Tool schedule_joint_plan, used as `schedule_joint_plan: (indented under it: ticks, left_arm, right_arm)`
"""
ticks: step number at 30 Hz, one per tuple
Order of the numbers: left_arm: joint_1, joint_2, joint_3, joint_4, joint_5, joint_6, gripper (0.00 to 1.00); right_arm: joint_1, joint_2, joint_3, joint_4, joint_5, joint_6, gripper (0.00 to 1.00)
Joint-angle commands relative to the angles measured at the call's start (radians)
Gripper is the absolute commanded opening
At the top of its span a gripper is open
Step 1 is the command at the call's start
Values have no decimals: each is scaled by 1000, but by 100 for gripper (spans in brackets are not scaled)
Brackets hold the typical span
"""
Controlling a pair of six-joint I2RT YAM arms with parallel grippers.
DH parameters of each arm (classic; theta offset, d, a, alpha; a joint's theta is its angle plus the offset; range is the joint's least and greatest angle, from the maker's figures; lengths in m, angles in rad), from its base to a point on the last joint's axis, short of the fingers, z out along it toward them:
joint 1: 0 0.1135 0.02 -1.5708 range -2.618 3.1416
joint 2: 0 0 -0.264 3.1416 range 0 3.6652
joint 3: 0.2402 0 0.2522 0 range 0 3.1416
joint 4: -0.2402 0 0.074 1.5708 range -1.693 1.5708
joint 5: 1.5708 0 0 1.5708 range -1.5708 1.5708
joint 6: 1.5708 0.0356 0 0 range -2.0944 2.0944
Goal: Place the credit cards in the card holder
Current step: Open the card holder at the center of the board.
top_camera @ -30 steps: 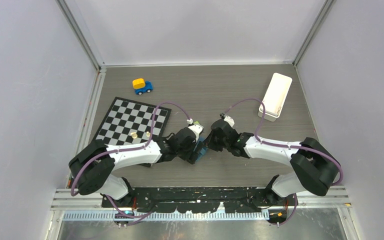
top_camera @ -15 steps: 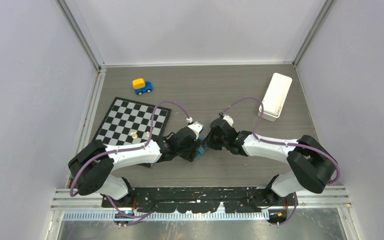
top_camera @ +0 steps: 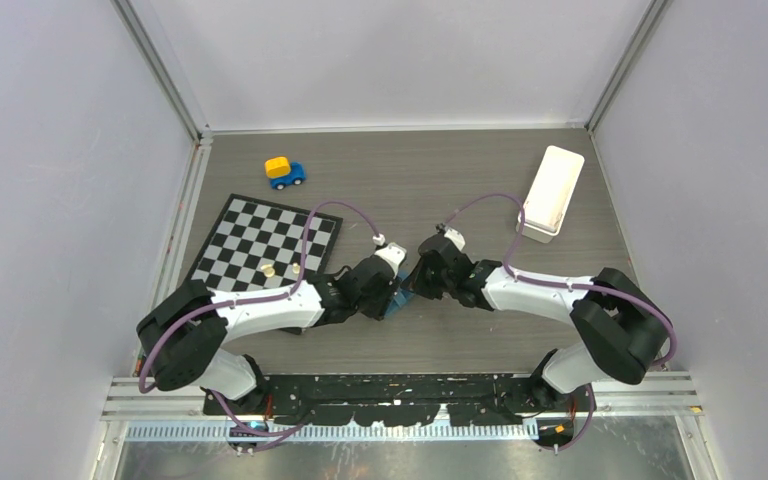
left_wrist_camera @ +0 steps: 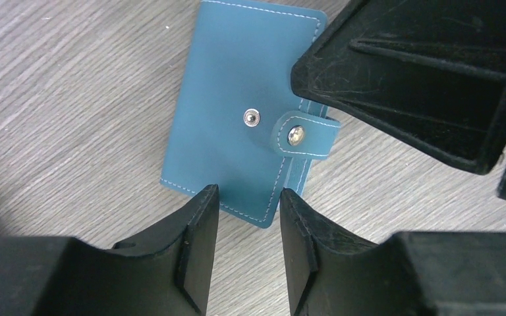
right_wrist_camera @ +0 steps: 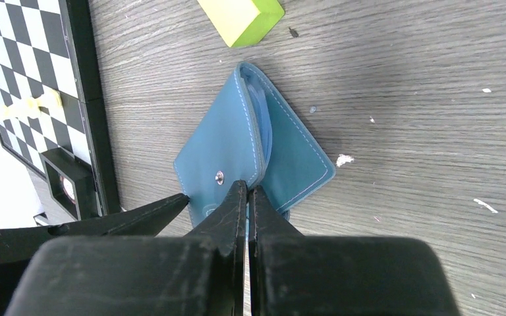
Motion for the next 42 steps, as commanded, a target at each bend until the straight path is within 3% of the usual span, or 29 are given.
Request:
schedule_joint_plan:
  ticks: [1,6,13,16,22,31,36,42]
  left_arm:
    - [2,-29,36,29,-103,-8,40]
    - [-1,-31,20,55,-112,19,36]
    - [-2,-32,6,117,-69,59,11]
    - [-2,-38,6,127,-65,58,0]
    - [-2,-58,27,87,-89,12,0]
    - [-1,-94,45,107,19,-170,0]
    - [27,-110,21,117,16,-276,0]
    - [132,-116,-76,208,139,-377,0]
  right_arm:
    - [0,7,31,-1,-13,-20,1]
    - [0,15,39,-1,-27,-21,0]
    - [0,20,42,13,-58,-29,1]
    - [0,11,33,36,-84,-40,7]
    - [1,-46,12,22,-99,-66,16]
    - [-1,-284,-13,-136,87,-136,47]
    - [-1,-305,-15,-152,85,-167,50]
    - [7,-244,-2,-161,95,-198,55]
